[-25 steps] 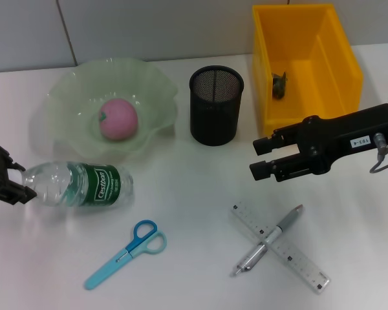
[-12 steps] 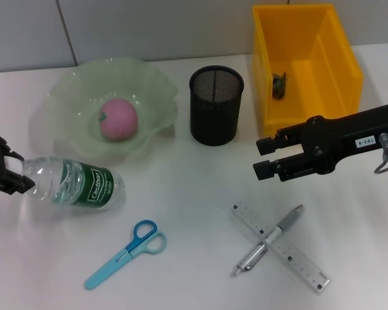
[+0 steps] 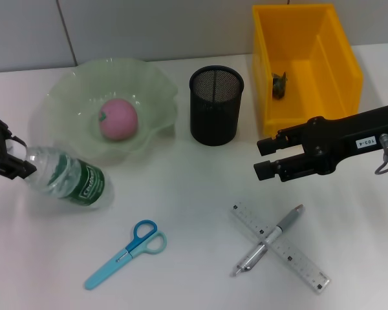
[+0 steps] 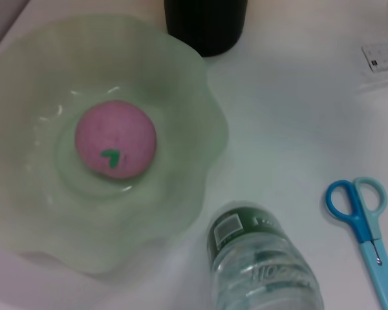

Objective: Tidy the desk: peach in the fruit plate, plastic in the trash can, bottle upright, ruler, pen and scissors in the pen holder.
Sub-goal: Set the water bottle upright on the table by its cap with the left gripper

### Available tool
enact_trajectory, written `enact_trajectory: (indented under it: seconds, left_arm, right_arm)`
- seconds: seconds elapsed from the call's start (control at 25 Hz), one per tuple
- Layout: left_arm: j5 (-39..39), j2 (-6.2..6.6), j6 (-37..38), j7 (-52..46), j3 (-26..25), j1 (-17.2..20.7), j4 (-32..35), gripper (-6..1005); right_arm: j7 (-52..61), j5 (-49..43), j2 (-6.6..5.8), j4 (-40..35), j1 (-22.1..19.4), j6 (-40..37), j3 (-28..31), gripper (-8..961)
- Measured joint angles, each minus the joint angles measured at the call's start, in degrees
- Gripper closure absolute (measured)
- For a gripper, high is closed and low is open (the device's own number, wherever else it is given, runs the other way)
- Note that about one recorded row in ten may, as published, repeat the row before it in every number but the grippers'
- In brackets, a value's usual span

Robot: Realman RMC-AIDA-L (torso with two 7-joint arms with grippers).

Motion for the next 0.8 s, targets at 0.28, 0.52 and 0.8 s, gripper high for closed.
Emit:
enact_trajectory:
  seconds: [0.28, 0.52, 0.8]
  left_arm:
    - [0.4, 0.17, 0.0, 0.0, -0.2, -1.0, 1.1, 566]
    - [0.5, 0.17, -0.3, 0.0, -0.4, -1.3, 1.6, 567]
    - [0.8, 0.14, -0.7, -0.1, -1.0, -1.7, 1.9, 567]
  right_arm:
    - [0.0, 0.0, -0.14, 0.0, 0.0, 0.0, 0.5, 294]
    - [0.0, 0.0, -0.30, 0.0, 0.0, 0.0, 0.5, 294]
    - [0.0, 0.0, -0.39, 0.0, 0.1, 0.0, 0.5, 294]
